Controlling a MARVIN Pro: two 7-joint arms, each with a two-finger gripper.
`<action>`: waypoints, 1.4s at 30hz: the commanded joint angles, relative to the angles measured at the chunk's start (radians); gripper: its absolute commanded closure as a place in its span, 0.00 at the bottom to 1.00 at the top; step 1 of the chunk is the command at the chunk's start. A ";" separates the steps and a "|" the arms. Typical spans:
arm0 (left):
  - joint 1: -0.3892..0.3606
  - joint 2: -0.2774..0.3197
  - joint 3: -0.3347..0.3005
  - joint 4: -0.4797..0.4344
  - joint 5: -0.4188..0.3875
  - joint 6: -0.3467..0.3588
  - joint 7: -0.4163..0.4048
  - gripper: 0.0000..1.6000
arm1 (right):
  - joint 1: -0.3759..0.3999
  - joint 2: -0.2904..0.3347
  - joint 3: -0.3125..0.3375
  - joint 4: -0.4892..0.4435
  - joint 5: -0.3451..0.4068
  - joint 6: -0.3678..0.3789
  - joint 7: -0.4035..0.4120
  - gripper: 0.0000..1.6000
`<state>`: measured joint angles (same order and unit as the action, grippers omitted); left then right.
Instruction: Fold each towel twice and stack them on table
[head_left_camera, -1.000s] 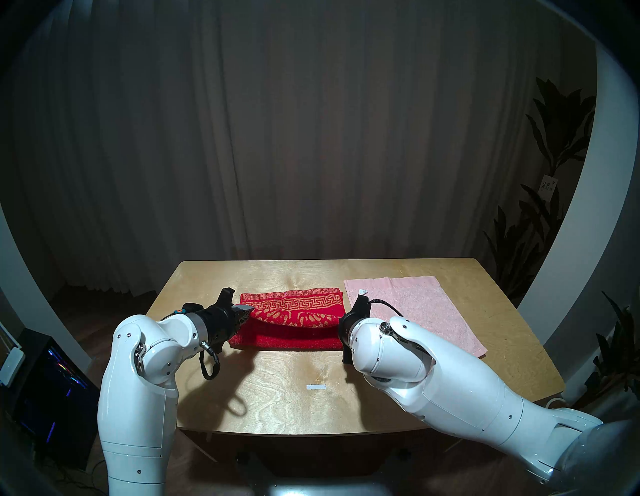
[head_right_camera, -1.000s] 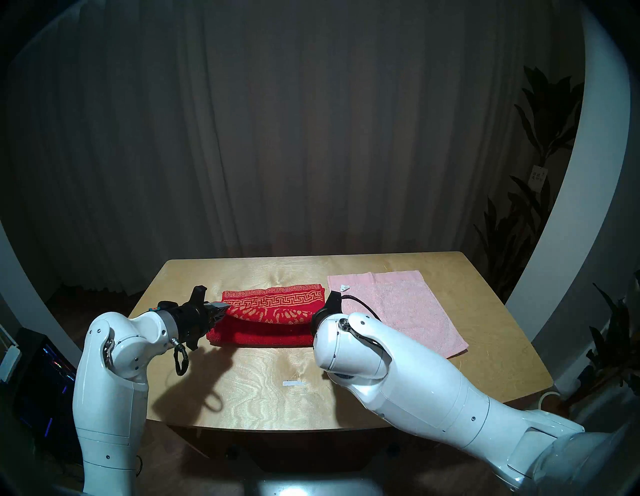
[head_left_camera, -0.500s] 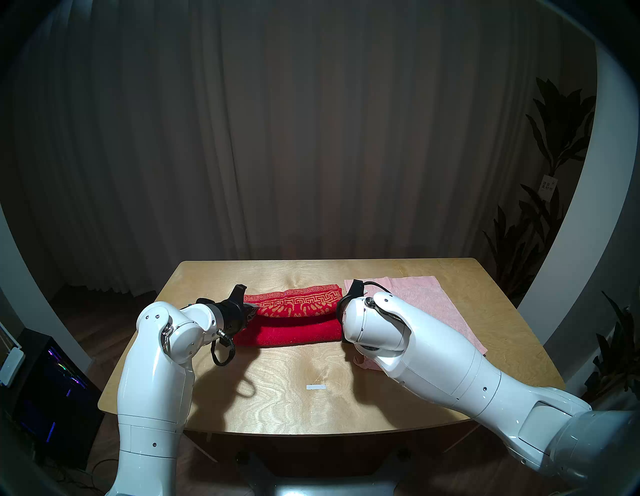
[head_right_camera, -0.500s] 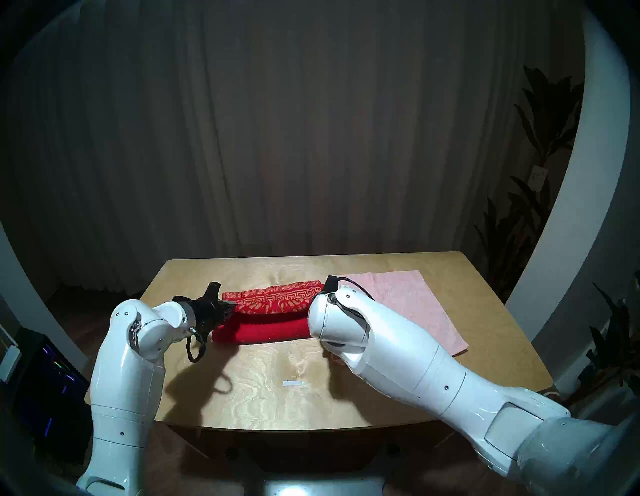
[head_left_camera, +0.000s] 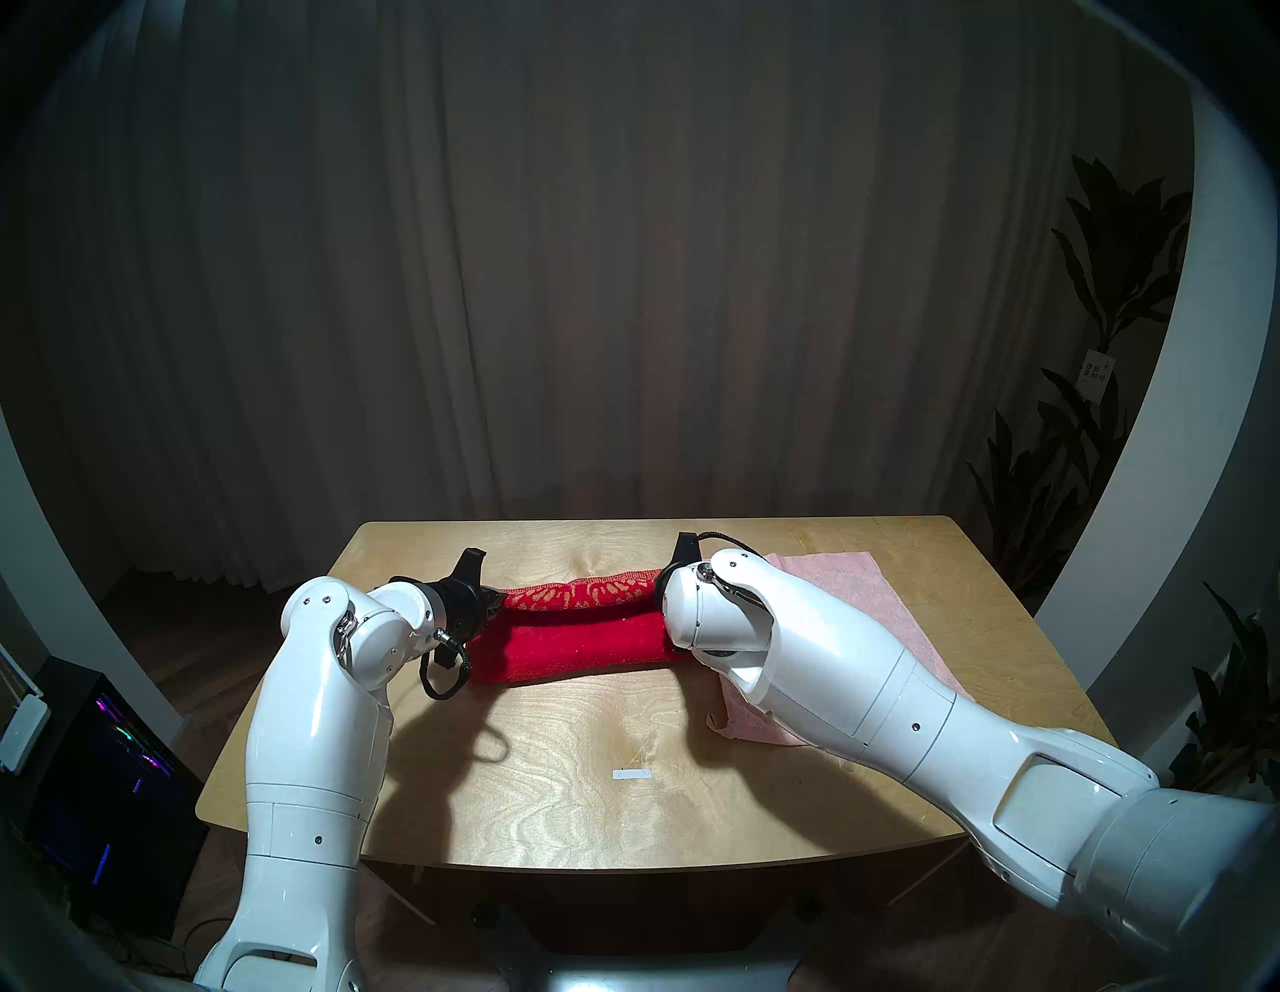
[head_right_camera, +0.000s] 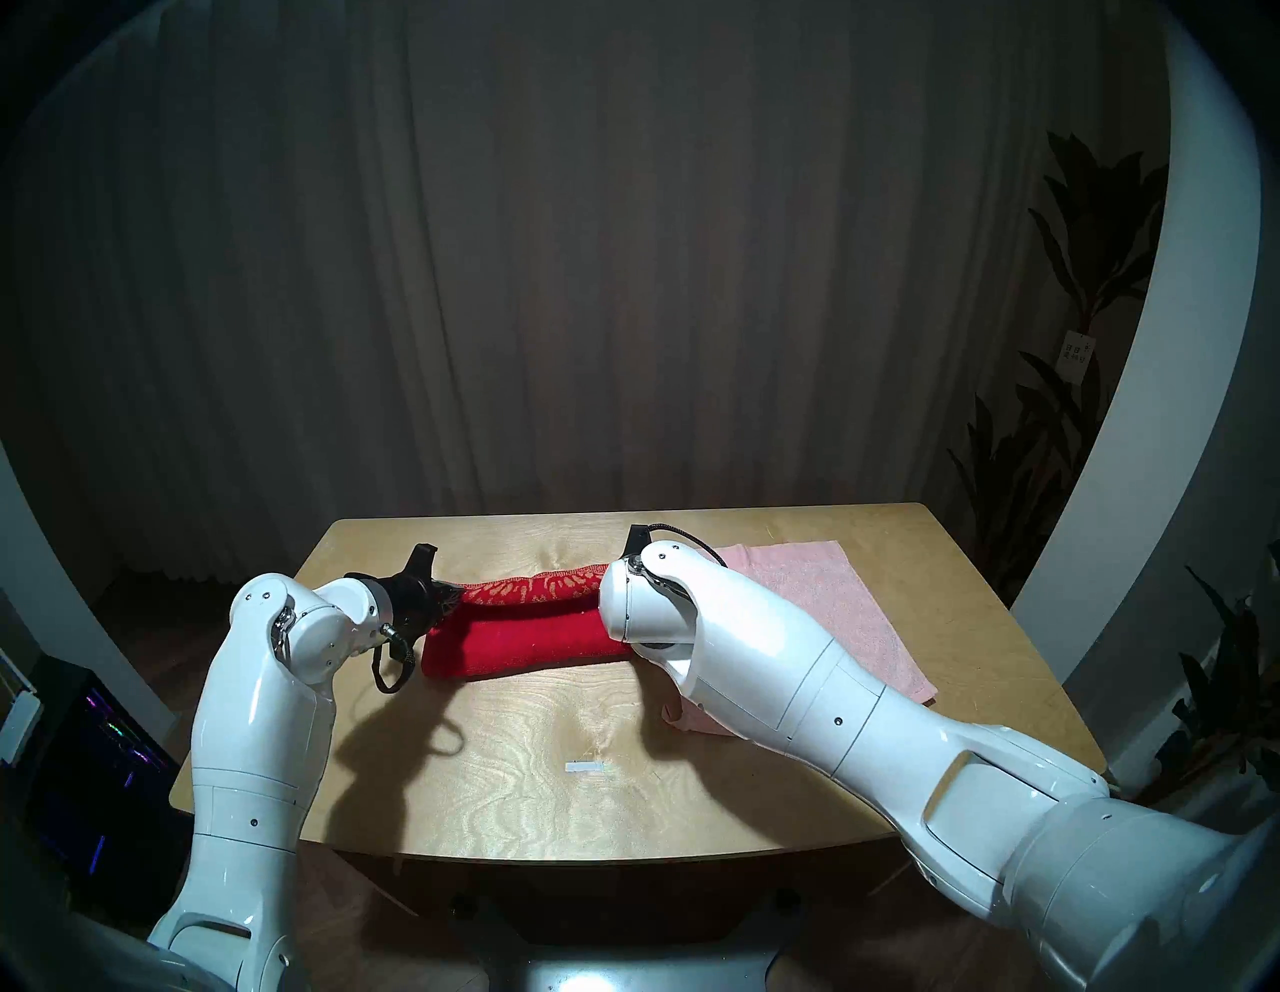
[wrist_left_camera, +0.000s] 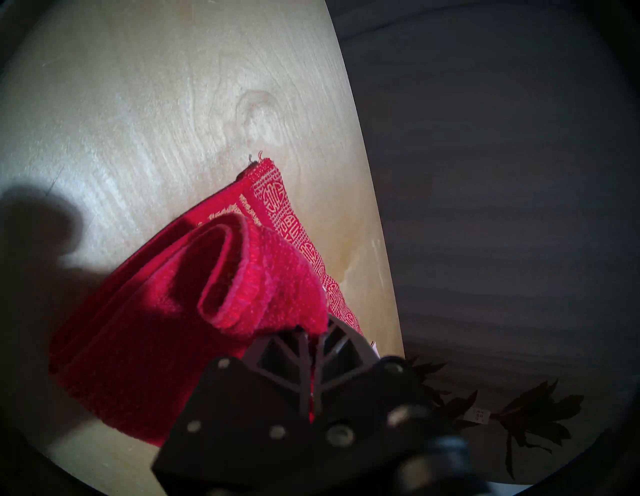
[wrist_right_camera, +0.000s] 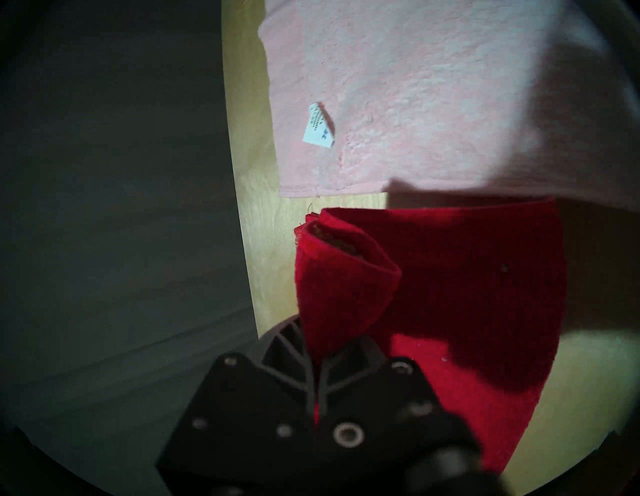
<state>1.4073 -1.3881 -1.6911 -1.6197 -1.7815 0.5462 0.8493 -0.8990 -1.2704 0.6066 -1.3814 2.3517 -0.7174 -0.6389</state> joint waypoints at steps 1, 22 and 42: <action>-0.095 0.008 0.015 0.028 0.032 -0.015 -0.017 1.00 | 0.118 -0.078 -0.006 0.130 -0.025 0.040 0.003 1.00; -0.154 0.008 0.103 0.141 0.156 -0.095 -0.039 1.00 | 0.189 -0.259 -0.018 0.484 -0.022 0.131 0.085 0.31; -0.161 0.014 0.121 0.107 0.202 -0.122 -0.101 0.00 | 0.228 -0.296 0.035 0.554 0.016 0.220 0.166 0.00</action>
<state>1.2723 -1.3784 -1.5678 -1.4609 -1.5850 0.4288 0.7863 -0.7115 -1.5413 0.6282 -0.8059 2.3656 -0.5154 -0.4971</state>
